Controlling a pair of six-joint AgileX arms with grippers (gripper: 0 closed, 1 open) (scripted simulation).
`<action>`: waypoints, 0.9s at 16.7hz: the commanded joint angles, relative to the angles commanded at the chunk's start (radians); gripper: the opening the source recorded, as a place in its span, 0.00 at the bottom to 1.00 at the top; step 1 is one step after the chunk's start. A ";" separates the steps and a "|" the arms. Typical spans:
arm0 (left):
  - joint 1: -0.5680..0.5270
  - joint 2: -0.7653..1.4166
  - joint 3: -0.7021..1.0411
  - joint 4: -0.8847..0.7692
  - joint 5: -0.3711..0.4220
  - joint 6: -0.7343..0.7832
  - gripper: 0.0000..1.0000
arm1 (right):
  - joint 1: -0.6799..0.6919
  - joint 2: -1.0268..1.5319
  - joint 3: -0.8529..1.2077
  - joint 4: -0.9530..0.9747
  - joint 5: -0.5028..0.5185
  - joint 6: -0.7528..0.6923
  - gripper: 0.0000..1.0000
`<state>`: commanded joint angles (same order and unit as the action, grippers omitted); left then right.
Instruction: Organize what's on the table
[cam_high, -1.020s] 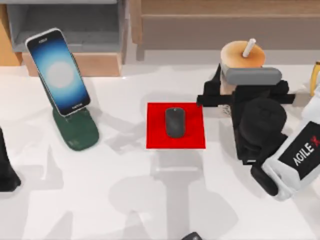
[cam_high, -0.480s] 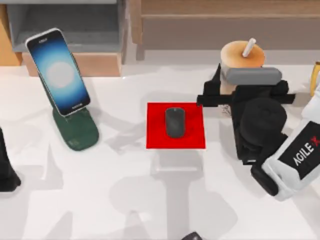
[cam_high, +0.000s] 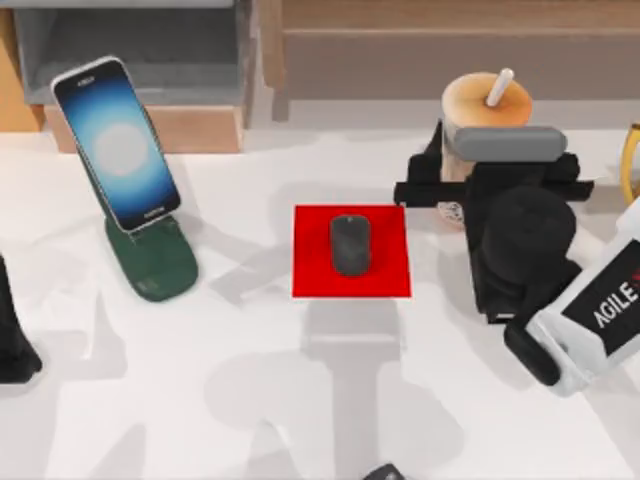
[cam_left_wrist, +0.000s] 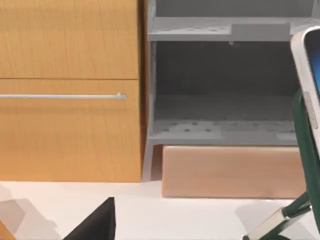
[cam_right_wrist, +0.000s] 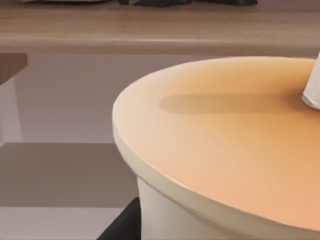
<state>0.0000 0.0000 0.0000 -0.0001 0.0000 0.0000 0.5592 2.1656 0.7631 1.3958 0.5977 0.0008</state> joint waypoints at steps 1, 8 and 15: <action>0.000 0.000 0.000 0.000 0.000 0.000 1.00 | 0.000 0.000 0.000 0.000 0.000 0.000 0.00; 0.000 0.000 0.000 0.000 0.000 0.000 1.00 | -0.039 -0.132 0.101 -0.012 -0.052 -0.010 0.00; 0.000 0.000 0.000 0.000 0.000 0.000 1.00 | -0.208 -0.268 0.207 -0.159 -0.147 -0.021 0.00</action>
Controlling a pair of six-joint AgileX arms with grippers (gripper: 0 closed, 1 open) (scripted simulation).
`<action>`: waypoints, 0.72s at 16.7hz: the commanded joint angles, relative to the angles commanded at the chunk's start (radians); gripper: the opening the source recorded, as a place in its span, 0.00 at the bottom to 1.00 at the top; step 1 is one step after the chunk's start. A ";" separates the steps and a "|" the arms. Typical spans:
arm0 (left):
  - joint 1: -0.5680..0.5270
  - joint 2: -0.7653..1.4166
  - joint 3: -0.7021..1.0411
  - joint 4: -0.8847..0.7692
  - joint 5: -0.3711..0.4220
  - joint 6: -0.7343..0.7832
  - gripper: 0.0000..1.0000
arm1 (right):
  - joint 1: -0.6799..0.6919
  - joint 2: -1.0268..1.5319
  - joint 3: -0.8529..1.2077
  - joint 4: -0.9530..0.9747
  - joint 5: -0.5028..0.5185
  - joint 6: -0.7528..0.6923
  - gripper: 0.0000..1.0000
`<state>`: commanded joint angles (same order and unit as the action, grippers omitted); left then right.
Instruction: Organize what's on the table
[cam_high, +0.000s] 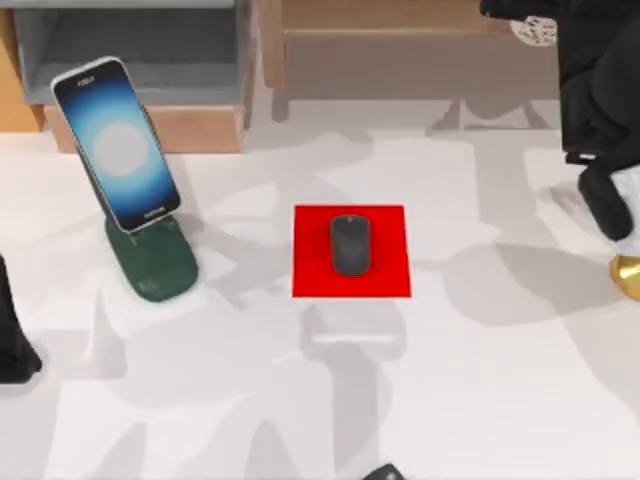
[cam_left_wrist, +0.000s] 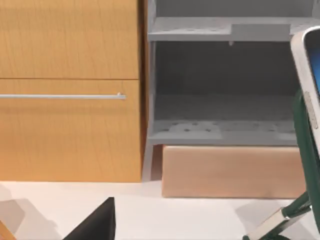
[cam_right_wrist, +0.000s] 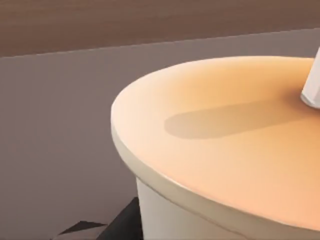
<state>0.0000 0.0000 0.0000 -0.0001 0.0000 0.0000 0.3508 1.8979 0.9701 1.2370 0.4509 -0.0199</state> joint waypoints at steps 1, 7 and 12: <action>0.000 0.000 0.000 0.000 0.000 0.000 1.00 | -0.030 -0.010 0.014 -0.031 -0.016 0.000 0.00; 0.000 0.000 0.000 0.000 0.000 0.000 1.00 | -0.184 -0.023 0.111 -0.247 -0.127 0.006 0.00; 0.000 0.000 0.000 0.000 0.000 0.000 1.00 | -0.249 0.002 0.214 -0.429 -0.230 0.018 0.00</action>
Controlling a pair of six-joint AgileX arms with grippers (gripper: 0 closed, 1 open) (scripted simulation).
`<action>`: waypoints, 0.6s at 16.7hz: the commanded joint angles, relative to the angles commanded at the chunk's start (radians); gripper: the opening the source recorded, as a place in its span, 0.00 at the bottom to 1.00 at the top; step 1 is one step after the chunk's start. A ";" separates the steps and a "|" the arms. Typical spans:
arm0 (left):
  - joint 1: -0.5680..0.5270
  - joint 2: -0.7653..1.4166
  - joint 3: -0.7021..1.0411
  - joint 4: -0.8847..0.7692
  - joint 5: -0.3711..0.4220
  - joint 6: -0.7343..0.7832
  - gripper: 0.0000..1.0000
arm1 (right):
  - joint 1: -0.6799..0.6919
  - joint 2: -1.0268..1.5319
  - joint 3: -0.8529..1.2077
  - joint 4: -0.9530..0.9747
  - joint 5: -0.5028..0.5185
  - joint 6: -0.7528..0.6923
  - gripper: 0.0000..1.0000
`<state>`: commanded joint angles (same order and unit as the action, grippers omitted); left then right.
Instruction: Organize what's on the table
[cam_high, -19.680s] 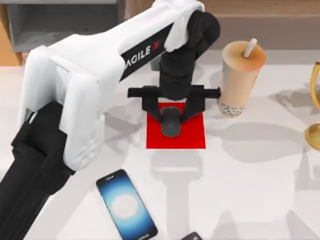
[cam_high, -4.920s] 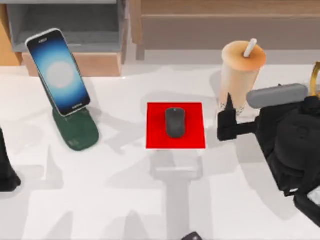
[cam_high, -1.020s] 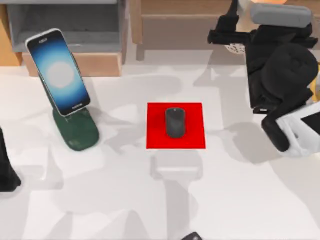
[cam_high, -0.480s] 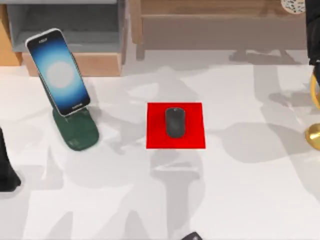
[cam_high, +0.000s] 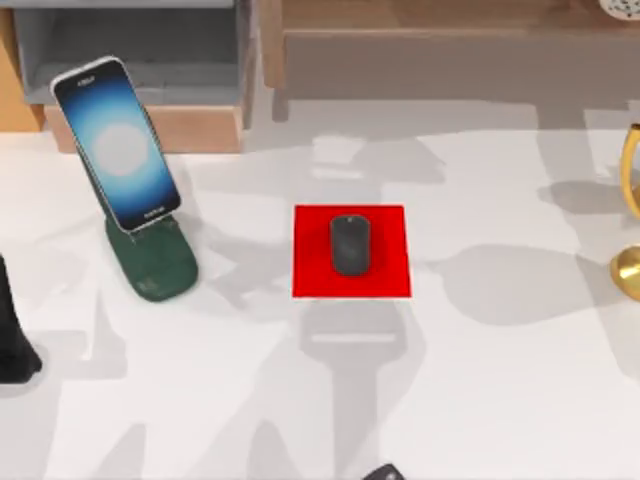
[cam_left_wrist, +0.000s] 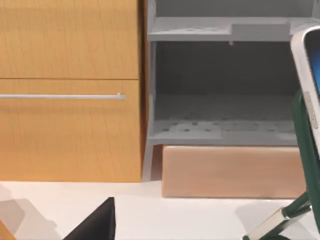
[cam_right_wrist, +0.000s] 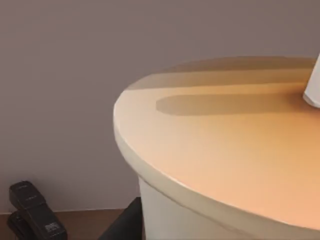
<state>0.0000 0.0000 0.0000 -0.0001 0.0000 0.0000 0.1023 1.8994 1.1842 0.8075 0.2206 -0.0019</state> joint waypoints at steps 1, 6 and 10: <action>0.000 0.000 0.000 0.000 0.000 0.000 1.00 | -0.007 0.006 0.022 -0.034 -0.020 0.002 0.00; 0.000 0.000 0.000 0.000 0.000 0.000 1.00 | -0.033 0.032 0.121 -0.175 -0.098 0.006 0.00; 0.000 0.000 0.000 0.000 0.000 0.000 1.00 | -0.045 0.044 0.169 -0.238 -0.132 0.005 0.00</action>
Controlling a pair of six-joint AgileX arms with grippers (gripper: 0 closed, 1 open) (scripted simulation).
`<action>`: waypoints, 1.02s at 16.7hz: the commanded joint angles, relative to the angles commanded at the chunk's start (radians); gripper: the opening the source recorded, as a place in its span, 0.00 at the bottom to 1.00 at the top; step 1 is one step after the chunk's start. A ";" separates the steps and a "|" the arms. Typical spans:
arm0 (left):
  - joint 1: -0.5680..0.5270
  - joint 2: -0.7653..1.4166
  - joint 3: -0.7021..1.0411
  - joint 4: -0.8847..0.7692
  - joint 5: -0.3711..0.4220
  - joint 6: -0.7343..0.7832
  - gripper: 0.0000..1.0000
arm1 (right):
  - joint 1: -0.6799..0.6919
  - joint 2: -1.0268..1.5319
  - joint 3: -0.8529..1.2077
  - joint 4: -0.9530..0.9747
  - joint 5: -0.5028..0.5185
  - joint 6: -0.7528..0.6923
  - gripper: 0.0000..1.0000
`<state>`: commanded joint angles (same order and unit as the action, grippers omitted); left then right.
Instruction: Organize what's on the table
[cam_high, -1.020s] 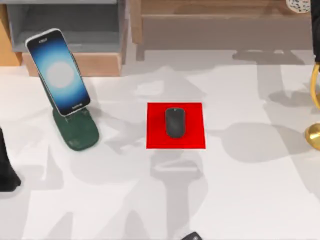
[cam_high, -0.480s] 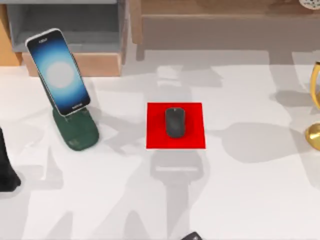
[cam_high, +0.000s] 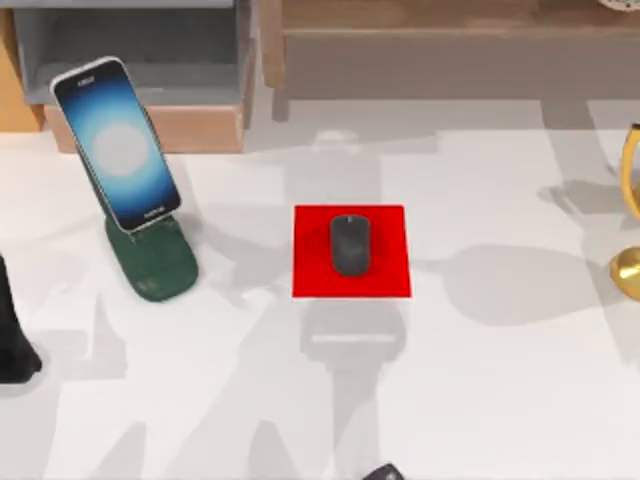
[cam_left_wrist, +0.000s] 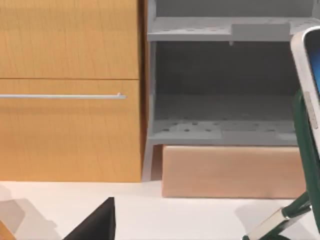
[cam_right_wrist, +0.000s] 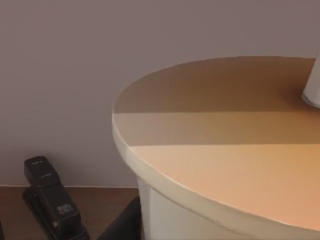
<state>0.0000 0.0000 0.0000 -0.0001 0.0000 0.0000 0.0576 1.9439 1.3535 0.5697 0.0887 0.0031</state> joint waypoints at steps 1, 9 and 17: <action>0.000 0.000 0.000 0.000 0.000 0.000 1.00 | -0.001 0.002 0.006 -0.007 -0.004 0.000 0.00; 0.000 0.000 0.000 0.000 0.000 0.000 1.00 | 0.002 0.000 0.006 -0.011 -0.004 0.000 0.00; 0.000 0.000 0.000 0.000 0.000 0.000 1.00 | -0.002 0.003 0.010 -0.012 -0.006 -0.001 0.00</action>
<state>0.0000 0.0000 0.0000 -0.0001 0.0000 0.0000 0.0554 1.9465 1.3631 0.5581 0.0823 0.0025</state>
